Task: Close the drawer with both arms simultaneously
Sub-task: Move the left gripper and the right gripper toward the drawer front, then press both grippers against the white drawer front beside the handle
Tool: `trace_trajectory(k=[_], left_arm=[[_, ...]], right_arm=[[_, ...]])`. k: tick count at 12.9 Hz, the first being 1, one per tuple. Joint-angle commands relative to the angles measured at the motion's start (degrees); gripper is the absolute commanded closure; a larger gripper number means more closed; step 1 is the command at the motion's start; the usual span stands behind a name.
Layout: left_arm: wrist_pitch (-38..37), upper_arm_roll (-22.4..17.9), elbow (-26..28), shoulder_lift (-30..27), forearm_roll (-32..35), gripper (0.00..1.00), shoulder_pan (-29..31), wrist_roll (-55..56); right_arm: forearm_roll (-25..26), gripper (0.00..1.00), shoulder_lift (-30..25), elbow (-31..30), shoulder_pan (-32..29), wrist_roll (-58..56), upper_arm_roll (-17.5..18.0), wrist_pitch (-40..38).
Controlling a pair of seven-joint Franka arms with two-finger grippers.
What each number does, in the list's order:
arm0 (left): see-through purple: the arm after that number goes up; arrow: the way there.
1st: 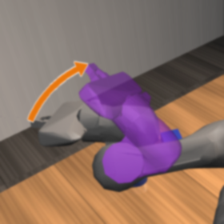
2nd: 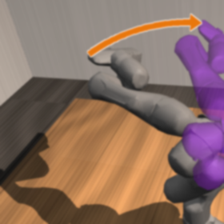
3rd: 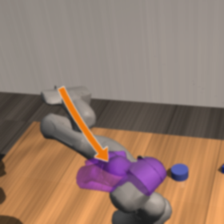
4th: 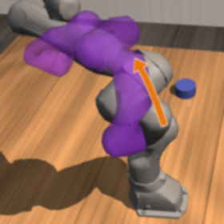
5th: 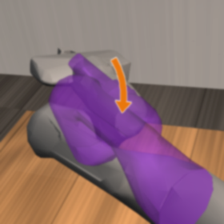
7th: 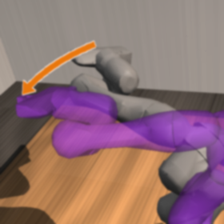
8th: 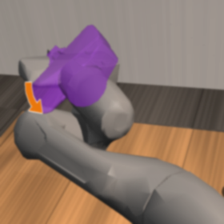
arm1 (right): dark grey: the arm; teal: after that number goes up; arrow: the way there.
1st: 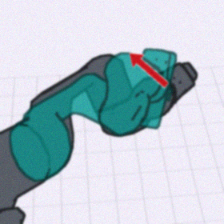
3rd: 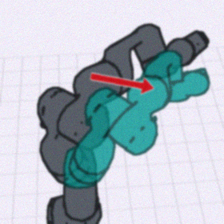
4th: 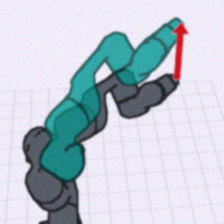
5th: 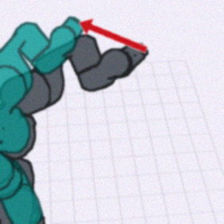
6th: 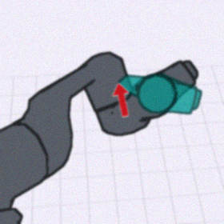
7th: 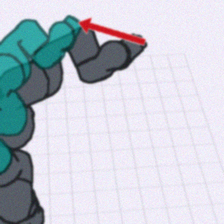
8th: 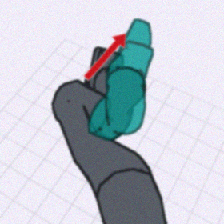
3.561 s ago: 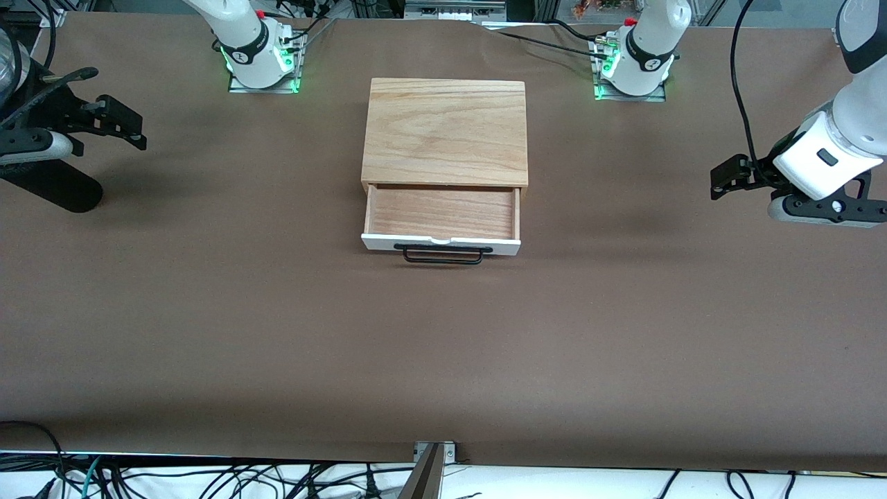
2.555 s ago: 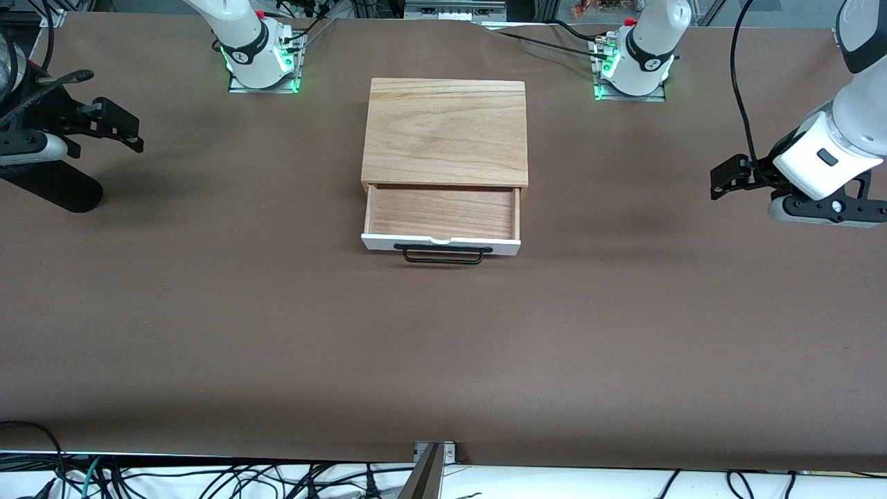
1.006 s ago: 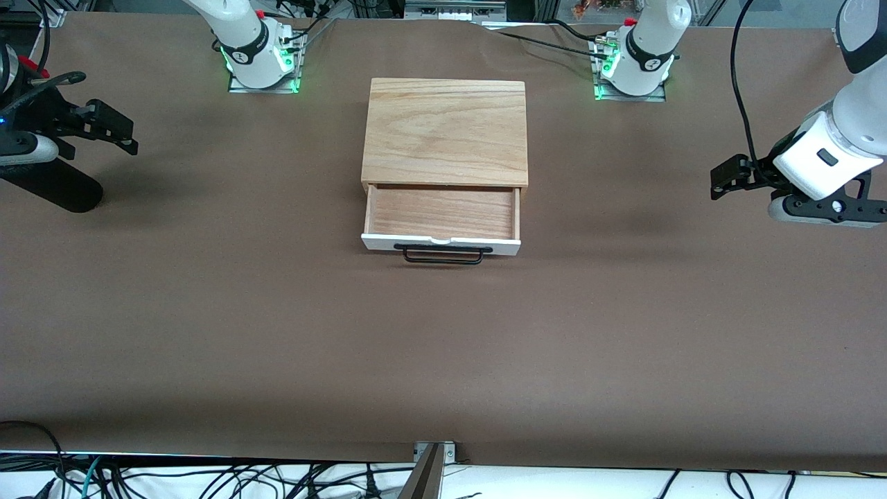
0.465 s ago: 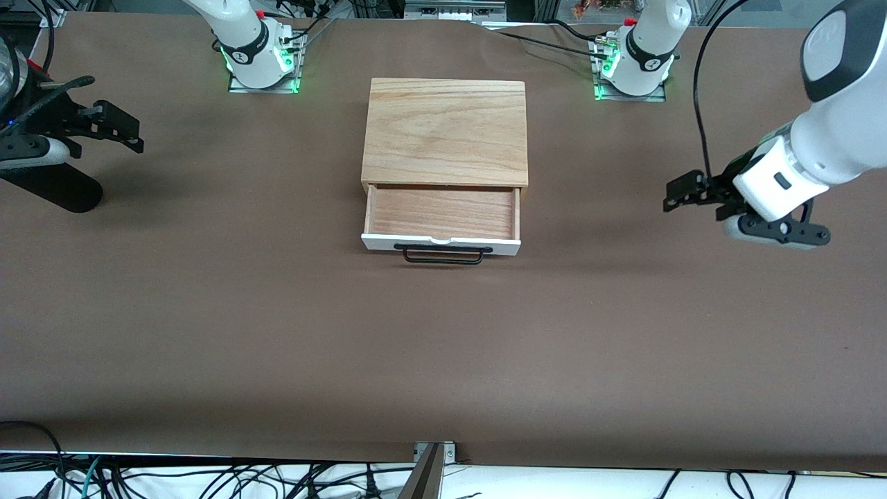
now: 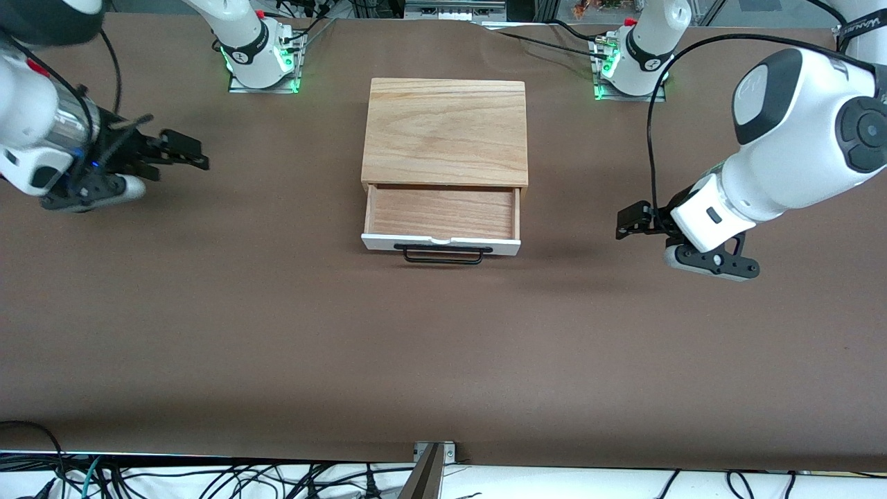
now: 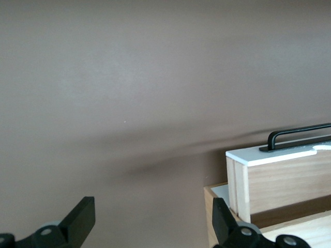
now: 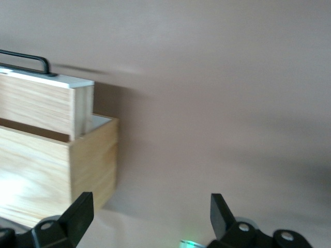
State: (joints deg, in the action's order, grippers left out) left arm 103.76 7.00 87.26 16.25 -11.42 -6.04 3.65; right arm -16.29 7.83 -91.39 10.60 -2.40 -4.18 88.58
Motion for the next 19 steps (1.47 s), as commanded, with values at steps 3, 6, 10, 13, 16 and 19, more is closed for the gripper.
trace_trajectory(k=[3, 6, 10, 13, 16, 19], left_arm=[[6.18, 0.29, -2.18, 4.48, -3.61, 0.00, -1.34, 0.21], [11.01, 0.65, -2.18, 7.91, -5.10, 0.00, -2.57, 0.13], [14.53, 0.73, -1.92, 12.74, -10.82, 0.00, -5.73, -0.58], [16.21, 0.73, -1.65, 15.56, -11.08, 0.00, -8.37, -0.75], [16.21, 1.00, -1.22, 16.18, -13.97, 0.00, -9.34, -0.93], [18.57, 2.31, -1.04, 18.20, -14.16, 0.00, -10.04, -0.93]], right_arm=[[-9.53, 0.00, 11.48, 4.19, 4.06, -2.07, 0.05, 7.11], [-14.98, 0.00, 16.94, 4.11, 7.32, -2.96, 0.22, 17.82], [-24.12, 0.00, 23.09, 4.20, 8.74, -6.81, 0.92, 26.98], [-26.07, 0.00, 26.00, 3.68, 10.31, -8.94, 1.63, 29.80], [-26.33, 0.00, 26.27, 1.83, 11.98, -8.85, 1.63, 29.81], [-26.51, 0.00, 26.36, 1.57, 12.60, -8.85, 1.63, 29.98]])
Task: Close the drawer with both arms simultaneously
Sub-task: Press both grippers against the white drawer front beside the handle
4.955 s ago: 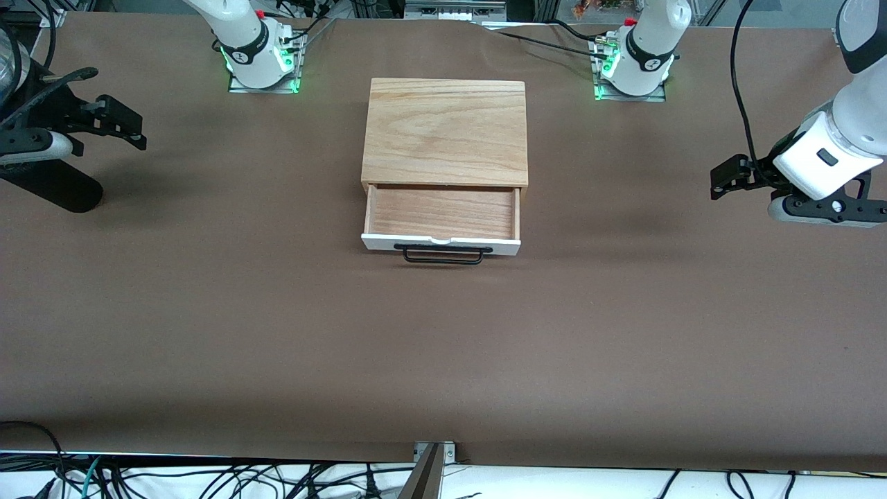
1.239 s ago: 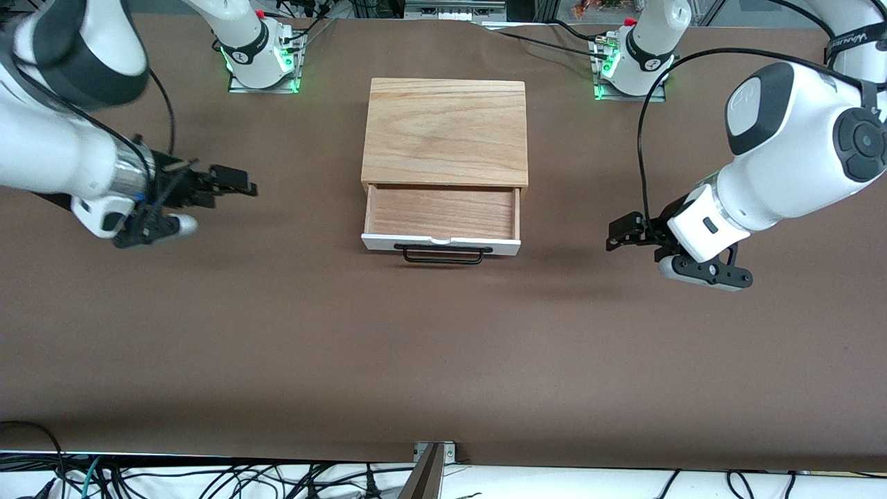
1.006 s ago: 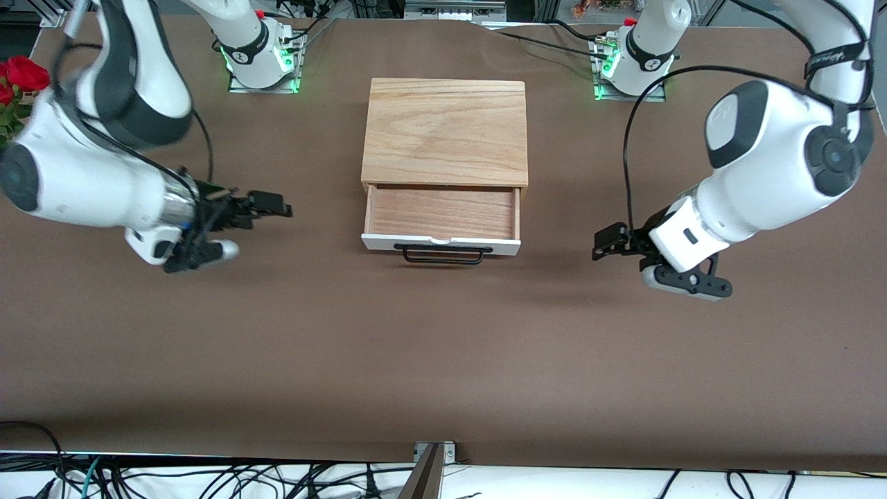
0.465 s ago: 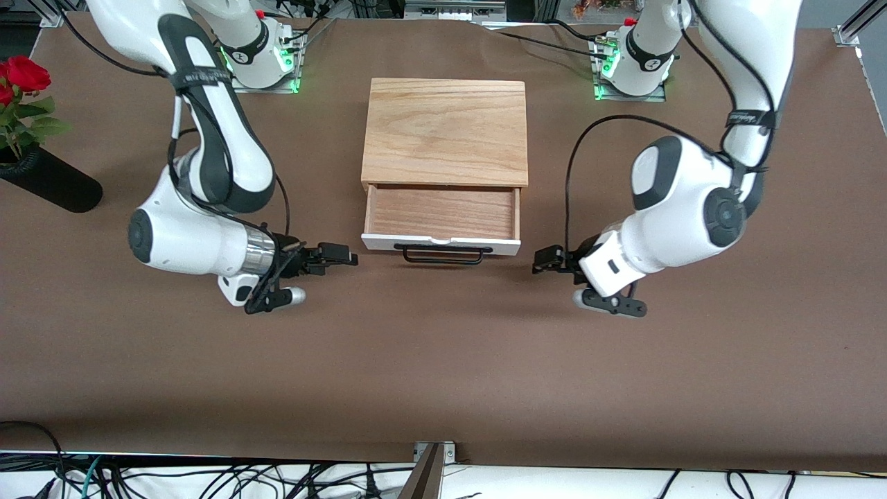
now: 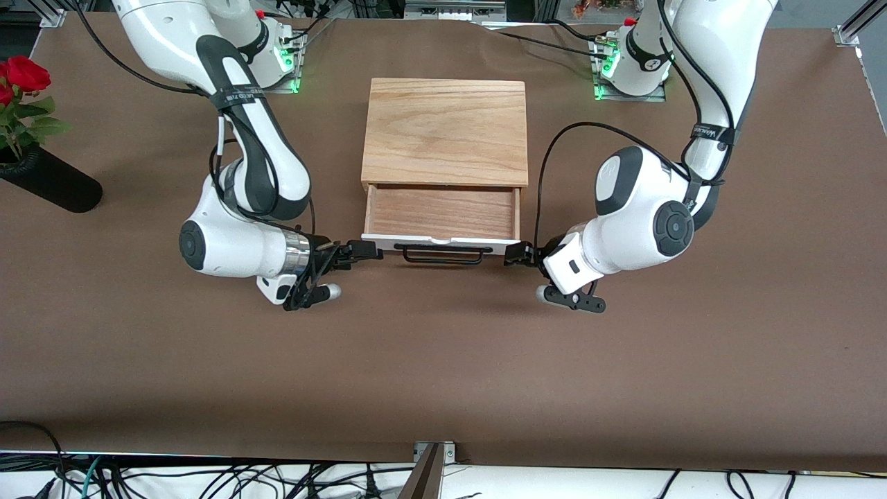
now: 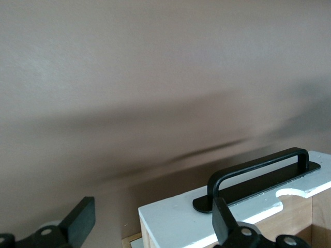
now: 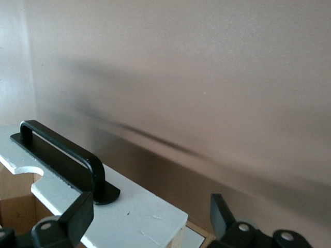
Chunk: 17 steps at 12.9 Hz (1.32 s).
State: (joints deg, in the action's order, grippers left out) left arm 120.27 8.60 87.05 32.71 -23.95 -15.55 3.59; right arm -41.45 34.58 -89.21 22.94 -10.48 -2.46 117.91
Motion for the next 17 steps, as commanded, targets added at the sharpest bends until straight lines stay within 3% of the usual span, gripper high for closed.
trace_trajectory(k=[1, 17], left_arm=[[2.94, 1.50, -0.83, 2.53, -1.71, 0.00, -0.62, -0.78], [4.27, 2.47, 1.01, 3.06, -3.91, 0.00, -2.29, -0.60]], right_arm=[[-1.35, 0.00, -0.04, -0.61, 0.35, -0.77, -0.09, 0.66], [-2.41, 0.00, 0.31, -2.19, 1.31, -0.77, 0.26, 0.57]])
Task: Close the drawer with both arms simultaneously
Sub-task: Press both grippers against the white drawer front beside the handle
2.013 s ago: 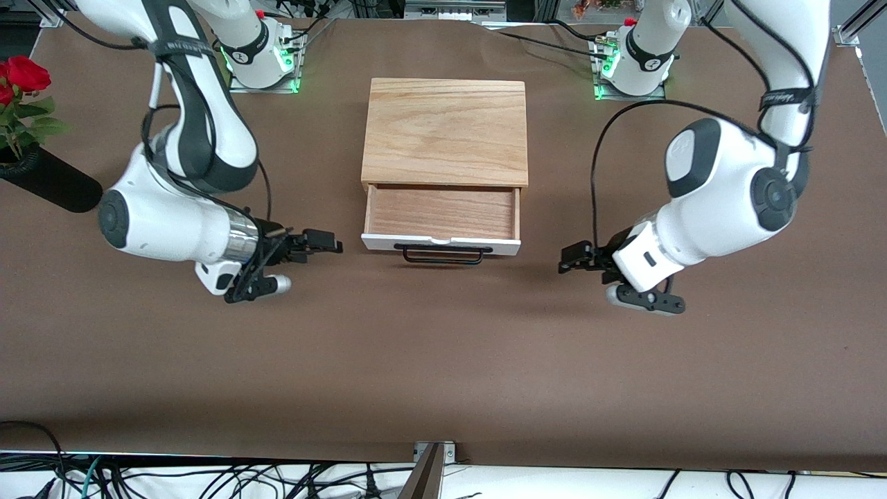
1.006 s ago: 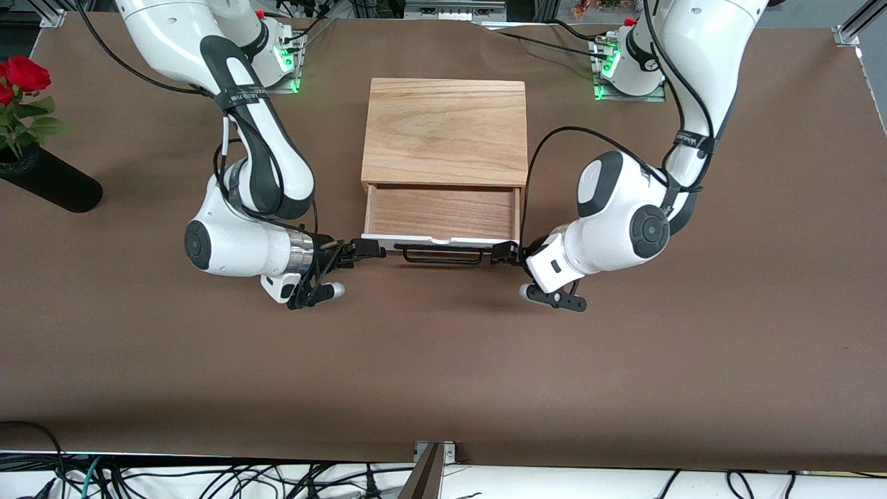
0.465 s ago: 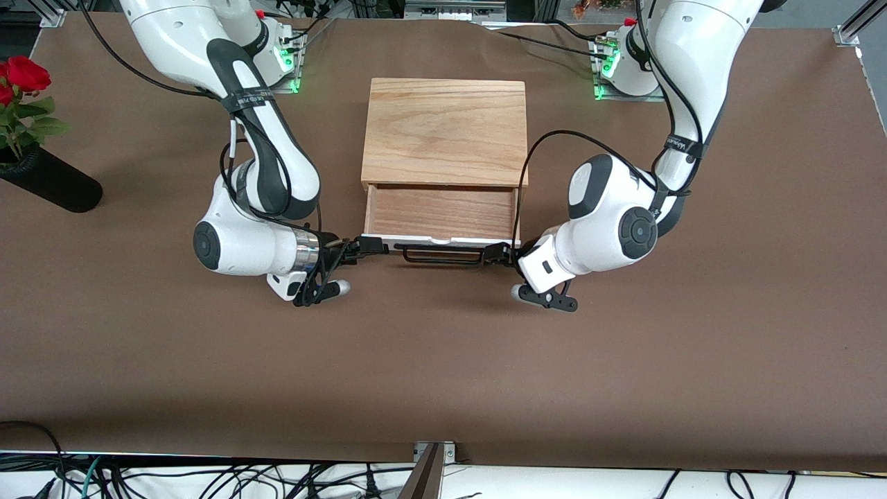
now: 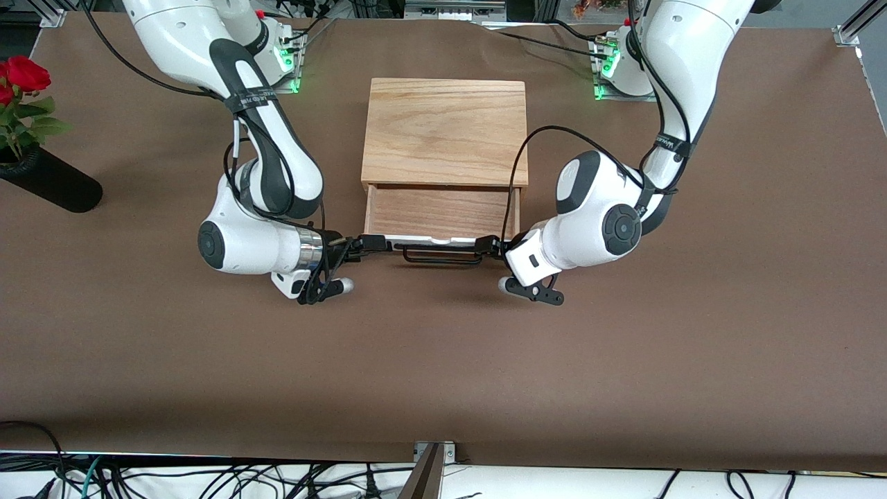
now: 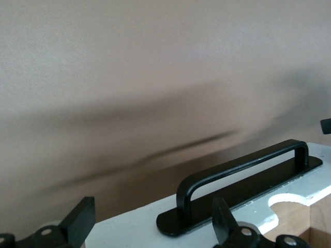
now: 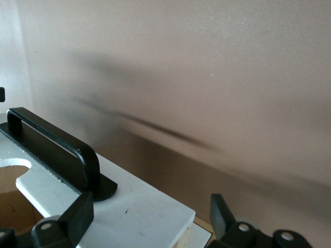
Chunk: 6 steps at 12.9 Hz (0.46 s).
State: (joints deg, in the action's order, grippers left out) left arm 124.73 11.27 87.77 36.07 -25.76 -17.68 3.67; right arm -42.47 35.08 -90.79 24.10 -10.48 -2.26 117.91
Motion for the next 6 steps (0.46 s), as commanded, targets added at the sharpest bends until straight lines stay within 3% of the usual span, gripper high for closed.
trace_trajectory(k=[1, 6], left_arm=[[-0.27, 0.16, 0.73, -0.30, -2.10, 0.00, -0.08, -0.77], [-0.28, 1.65, 2.57, -0.21, -5.09, 0.00, 0.63, -0.94]], right_arm=[[-1.39, 0.00, -0.19, -0.79, 0.25, -0.77, 0.06, 0.57], [-1.65, 0.00, -0.19, -1.32, 0.25, -0.68, 0.94, 0.57]])
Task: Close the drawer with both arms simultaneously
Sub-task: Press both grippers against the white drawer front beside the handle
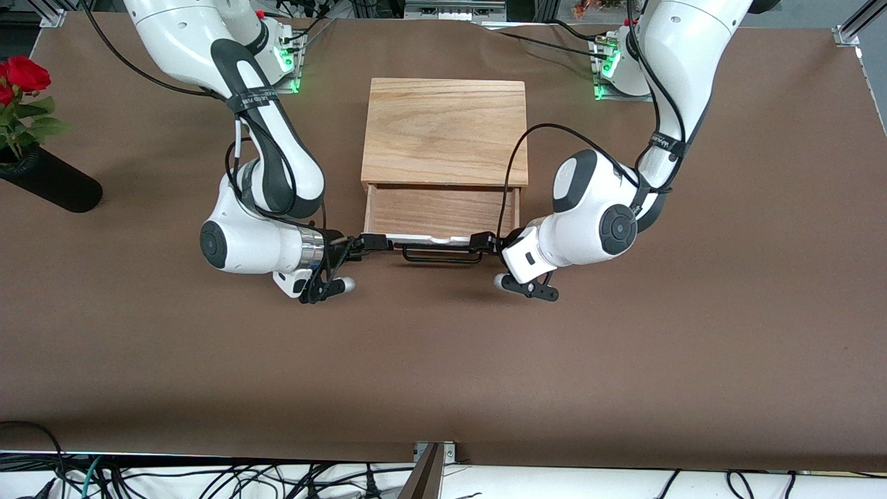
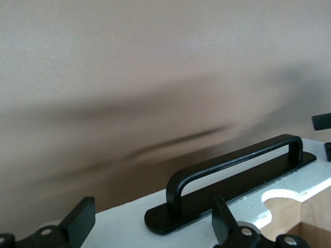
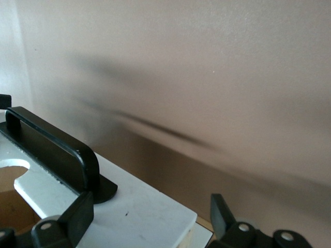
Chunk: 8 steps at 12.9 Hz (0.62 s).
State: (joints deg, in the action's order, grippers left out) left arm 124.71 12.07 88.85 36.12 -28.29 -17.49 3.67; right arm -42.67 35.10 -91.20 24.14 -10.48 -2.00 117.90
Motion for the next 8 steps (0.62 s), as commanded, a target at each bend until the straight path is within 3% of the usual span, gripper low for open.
trace_trajectory(k=[1, 8], left_arm=[[-0.26, 0.85, 1.68, -0.35, -2.56, 0.00, 0.44, -0.94], [-0.35, 0.85, 3.08, -0.35, -2.56, 0.00, 0.44, -1.82]], right_arm=[[-1.45, 0.00, -0.29, -1.17, 0.20, -0.68, 0.77, 0.58], [-1.45, 0.00, -0.82, -3.28, 0.20, -0.77, 2.00, 0.05]])
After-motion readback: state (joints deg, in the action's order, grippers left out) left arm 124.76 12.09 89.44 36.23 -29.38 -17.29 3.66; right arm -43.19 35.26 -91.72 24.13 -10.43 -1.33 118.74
